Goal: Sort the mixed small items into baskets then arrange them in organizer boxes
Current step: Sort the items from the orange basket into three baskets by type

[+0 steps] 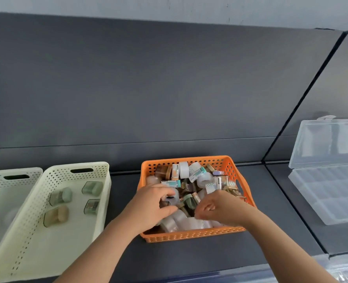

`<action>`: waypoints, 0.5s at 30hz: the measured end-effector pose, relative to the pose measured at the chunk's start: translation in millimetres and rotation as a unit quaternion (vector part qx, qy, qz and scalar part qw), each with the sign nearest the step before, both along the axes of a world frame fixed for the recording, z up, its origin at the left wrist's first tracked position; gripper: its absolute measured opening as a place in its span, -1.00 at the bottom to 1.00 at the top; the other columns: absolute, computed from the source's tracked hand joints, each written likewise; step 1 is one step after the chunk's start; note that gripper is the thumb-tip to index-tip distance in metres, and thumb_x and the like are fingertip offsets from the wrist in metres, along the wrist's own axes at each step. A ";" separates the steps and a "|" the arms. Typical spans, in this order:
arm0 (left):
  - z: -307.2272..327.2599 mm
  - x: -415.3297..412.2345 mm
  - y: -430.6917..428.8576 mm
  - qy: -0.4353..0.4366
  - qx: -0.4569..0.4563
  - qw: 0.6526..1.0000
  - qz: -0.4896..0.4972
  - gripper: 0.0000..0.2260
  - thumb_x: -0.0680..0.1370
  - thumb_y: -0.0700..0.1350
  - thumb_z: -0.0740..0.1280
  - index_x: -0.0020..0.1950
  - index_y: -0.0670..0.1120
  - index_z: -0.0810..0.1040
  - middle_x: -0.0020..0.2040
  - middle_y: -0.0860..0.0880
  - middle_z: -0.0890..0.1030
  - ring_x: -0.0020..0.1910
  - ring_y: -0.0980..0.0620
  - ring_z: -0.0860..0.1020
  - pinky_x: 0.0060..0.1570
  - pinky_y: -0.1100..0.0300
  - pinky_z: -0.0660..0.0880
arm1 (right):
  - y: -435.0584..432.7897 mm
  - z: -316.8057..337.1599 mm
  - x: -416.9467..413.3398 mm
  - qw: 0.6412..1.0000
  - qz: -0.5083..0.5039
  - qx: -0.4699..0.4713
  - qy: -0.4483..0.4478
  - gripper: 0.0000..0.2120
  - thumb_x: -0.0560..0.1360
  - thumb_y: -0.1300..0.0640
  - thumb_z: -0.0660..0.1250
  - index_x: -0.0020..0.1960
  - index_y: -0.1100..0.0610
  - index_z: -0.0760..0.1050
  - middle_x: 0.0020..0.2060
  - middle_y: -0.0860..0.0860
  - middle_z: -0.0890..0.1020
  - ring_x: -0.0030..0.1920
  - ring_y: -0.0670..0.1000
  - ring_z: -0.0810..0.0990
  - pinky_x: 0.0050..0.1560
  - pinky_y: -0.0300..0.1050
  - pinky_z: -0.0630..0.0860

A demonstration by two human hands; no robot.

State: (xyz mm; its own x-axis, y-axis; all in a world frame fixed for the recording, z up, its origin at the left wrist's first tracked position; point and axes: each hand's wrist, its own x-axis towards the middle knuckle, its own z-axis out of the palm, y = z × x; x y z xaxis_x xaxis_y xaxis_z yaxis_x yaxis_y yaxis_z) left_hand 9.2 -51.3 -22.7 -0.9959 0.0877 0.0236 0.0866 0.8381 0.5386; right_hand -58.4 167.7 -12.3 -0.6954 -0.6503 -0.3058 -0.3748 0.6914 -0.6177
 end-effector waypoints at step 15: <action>-7.8 -61.5 47.1 0.056 -0.038 0.994 0.091 -0.48 0.53 -0.03 0.35 0.47 0.00 0.29 0.45 0.08 0.30 0.40 0.07 0.31 0.38 0.14 0.29 | 62.8 4.0 -32.4 0.985 -0.113 -0.126 0.033 -0.87 0.54 -0.01 0.30 -0.14 -0.01 0.57 -0.33 0.00 0.58 -0.36 -0.08 0.44 -0.26 -0.13 0.42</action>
State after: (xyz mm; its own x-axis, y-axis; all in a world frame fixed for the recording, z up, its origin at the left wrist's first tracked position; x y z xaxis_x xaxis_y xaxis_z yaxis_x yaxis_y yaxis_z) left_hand -52.3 -4.2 -30.5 -0.9868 -0.0876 0.1359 -0.0141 0.8837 0.4679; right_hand -90.8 230.4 -8.3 -0.8445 -0.5255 -0.1033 -0.2741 0.5899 -0.7595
